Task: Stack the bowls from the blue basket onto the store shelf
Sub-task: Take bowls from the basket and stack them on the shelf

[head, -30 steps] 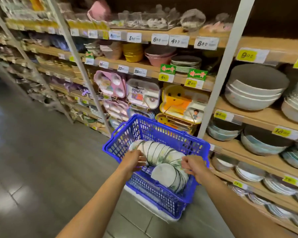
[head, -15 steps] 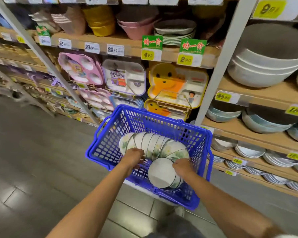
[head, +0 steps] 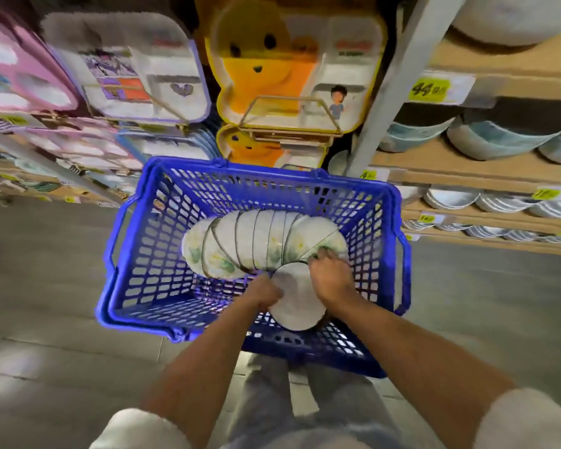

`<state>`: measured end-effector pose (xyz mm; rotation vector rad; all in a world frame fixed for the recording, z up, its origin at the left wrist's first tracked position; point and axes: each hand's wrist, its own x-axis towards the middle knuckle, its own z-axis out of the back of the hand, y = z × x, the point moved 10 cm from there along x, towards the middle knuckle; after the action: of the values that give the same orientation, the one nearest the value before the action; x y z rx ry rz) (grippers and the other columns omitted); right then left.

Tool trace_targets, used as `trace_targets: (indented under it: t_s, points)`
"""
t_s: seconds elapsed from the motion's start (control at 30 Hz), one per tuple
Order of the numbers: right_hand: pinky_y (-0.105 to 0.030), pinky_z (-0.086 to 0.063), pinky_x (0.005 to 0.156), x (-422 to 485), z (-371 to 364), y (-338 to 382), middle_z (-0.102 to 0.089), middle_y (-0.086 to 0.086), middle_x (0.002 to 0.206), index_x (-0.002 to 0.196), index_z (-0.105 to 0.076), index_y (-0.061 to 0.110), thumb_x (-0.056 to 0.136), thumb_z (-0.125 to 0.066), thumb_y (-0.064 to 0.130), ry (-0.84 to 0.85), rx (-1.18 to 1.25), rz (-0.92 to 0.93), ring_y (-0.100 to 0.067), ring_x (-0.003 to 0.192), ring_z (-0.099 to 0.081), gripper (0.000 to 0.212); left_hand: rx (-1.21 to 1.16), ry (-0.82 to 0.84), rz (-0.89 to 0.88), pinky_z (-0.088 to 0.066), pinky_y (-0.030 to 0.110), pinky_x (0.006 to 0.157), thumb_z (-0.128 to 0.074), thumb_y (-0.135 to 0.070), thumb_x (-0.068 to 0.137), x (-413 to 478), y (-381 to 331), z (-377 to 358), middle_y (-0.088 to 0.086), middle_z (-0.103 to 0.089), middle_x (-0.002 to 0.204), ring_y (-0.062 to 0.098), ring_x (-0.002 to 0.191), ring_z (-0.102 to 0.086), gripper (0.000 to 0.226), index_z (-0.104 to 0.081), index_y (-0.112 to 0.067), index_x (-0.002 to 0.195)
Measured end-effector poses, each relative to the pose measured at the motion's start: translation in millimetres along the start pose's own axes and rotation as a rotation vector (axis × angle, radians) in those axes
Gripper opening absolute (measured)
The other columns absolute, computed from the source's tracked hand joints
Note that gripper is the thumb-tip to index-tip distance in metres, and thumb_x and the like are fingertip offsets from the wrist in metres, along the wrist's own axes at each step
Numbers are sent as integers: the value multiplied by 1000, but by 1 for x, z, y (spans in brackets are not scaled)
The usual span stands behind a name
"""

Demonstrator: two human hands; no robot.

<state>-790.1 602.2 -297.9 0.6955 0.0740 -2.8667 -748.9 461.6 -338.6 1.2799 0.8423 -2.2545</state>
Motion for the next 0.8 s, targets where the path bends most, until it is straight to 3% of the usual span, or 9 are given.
trace_targets:
  t_s: [0.13, 0.23, 0.3, 0.4, 0.47, 0.53, 0.6, 0.7, 0.8]
  points:
    - [-21, -49, 47, -1, 22, 5, -67, -2, 66, 57, -71, 16, 33, -89, 22, -203, -33, -16, -18, 64, -67, 30, 176, -10, -16, -43, 41, 97, -46, -8, 95, 19, -1, -6, 22, -50, 135, 36, 123, -49, 38, -44, 2, 132]
    - [-19, -43, 42, 2, 28, 6, -61, -4, 57, 49, -65, 13, 27, -88, 15, -310, 9, -1, -20, 56, -64, 32, 285, -52, -90, -42, 41, 98, -40, -5, 95, 32, -7, 0, 22, -54, 134, 36, 123, -51, 35, -49, -1, 128]
    - [-21, -46, 47, 5, 27, 3, -63, -6, 63, 55, -68, 10, 37, -86, 14, -283, -2, -25, -21, 62, -66, 26, 331, -62, -148, -44, 40, 94, -40, -3, 93, 31, -15, 3, 21, -57, 130, 36, 119, -54, 35, -51, -2, 125]
    - [-35, -49, 81, 15, 13, 2, -62, -14, 108, 100, -68, 4, 82, -61, 10, -98, 15, -27, -29, 106, -59, 20, 364, -90, -196, -45, 38, 94, -42, -5, 92, 20, -24, 15, 18, -59, 129, 35, 118, -56, 36, -51, -5, 128]
    - [-37, -47, 88, 18, 18, 0, -56, -12, 121, 113, -62, 6, 91, -54, 12, -55, 100, -34, -28, 113, -54, 25, 329, -85, -207, -46, 38, 98, -44, -6, 93, 10, -29, 26, 17, -58, 130, 34, 119, -56, 38, -51, -5, 130]
    - [-36, -48, 89, 16, 40, -6, -58, -10, 124, 119, -62, 9, 95, -50, 15, -111, 289, -62, -28, 112, -57, 27, 252, -65, -221, -49, 43, 97, -44, -7, 93, -5, -37, 39, 16, -59, 128, 34, 116, -57, 36, -52, -5, 128]
    - [-34, -49, 91, 10, 66, -18, -63, -8, 125, 122, -64, 13, 97, -48, 16, -176, 627, -123, -27, 110, -60, 30, 95, -45, -221, -58, 46, 77, -41, -3, 93, -25, -49, 58, 14, -61, 118, 37, 104, -63, 34, -54, -8, 123]
    - [-26, -50, 79, -5, 96, -33, -64, -8, 124, 121, -65, 19, 96, -49, 8, -143, 1252, -233, -21, 102, -60, 32, 13, -57, -240, -55, 30, 49, -39, -1, 94, -57, -72, 94, 14, -62, 101, 36, 86, -68, 33, -57, -3, 121]
    - [-25, -52, 78, -20, 138, -23, -66, -9, 122, 119, -65, 20, 91, -50, 3, -40, 1684, -142, -23, 103, -63, 36, 31, -66, -298, -48, 21, 40, -41, 2, 96, -91, -98, 131, 13, -62, 93, 36, 84, -67, 29, -55, 7, 120]
